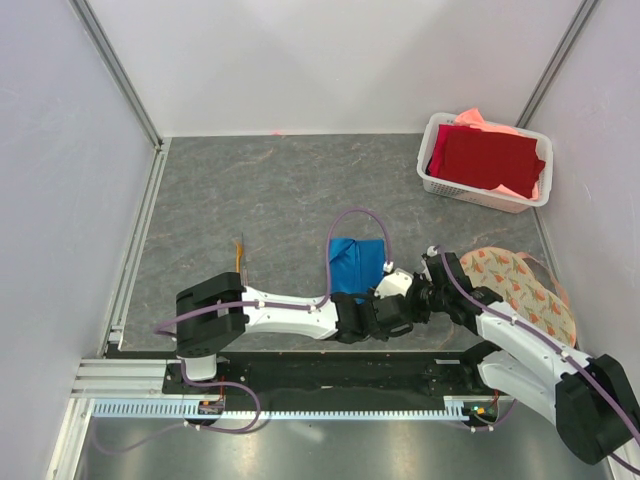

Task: Fold the napkin into a case and place the utensils inside
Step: Pick up the 2/3-rectangle-folded napkin at the center of the board.

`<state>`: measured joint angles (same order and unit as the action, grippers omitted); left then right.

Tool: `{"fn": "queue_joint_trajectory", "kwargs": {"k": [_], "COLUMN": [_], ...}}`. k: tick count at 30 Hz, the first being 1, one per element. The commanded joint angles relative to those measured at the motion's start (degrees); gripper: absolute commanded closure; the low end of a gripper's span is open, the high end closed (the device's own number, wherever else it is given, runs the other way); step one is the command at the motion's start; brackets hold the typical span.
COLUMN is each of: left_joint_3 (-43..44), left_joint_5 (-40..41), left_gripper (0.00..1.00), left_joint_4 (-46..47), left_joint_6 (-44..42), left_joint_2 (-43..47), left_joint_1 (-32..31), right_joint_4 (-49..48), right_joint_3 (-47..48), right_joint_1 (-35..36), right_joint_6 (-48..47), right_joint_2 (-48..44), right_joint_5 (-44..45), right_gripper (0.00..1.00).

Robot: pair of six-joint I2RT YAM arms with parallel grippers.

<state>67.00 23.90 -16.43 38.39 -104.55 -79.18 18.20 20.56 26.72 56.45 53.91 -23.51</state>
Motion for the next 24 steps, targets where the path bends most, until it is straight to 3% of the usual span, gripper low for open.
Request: {"fn": "queue_joint_trajectory", "kwargs": {"k": [1, 3, 5, 6, 7, 13, 18, 24], "left_joint_3": [1.64, 0.85, 0.41, 0.32, 0.06, -1.87, -2.58, -3.81], "left_joint_5": [2.64, 2.73, 2.82, 2.64, 2.56, 1.50, 0.36, 0.53], "left_gripper": [0.69, 0.83, 0.86, 0.95, 0.98, 0.98, 0.98, 0.98], "left_joint_4": [0.87, 0.52, -0.53, -1.32, -1.59, -1.51, -1.50, -1.51], "left_joint_6": [-0.43, 0.01, 0.80, 1.07, 1.33, 1.25, 1.77, 2.13], "left_joint_2": [-0.04, 0.84, 1.54, 2.41, 3.03, 5.67, 6.38, 9.10], "left_joint_1": [0.69, 1.04, 1.39, 1.74, 1.83, 1.83, 1.75, 1.75], "right_joint_4": [0.26, 0.35, 0.52, 0.96, 1.49, 1.93, 1.41, -1.23], "right_joint_3": [1.59, 2.55, 3.43, 4.48, 5.19, 9.41, 14.50, 17.67], "right_joint_1": [0.00, 0.00, -0.09, 0.00, -0.09, -1.49, -3.25, -5.27], "right_joint_6": [0.16, -0.89, -3.00, -3.97, -5.98, -13.11, -18.56, -22.07], "right_joint_2": [-0.91, -0.48, 0.49, 0.93, 1.89, 9.70, 16.04, 21.41], "right_joint_5": [0.13, 0.57, 1.44, 2.06, 2.84, 5.75, 6.02, 5.14], "right_gripper": [0.81, 0.75, 0.66, 0.61, 0.53, 0.34, 0.32, 0.39]}}
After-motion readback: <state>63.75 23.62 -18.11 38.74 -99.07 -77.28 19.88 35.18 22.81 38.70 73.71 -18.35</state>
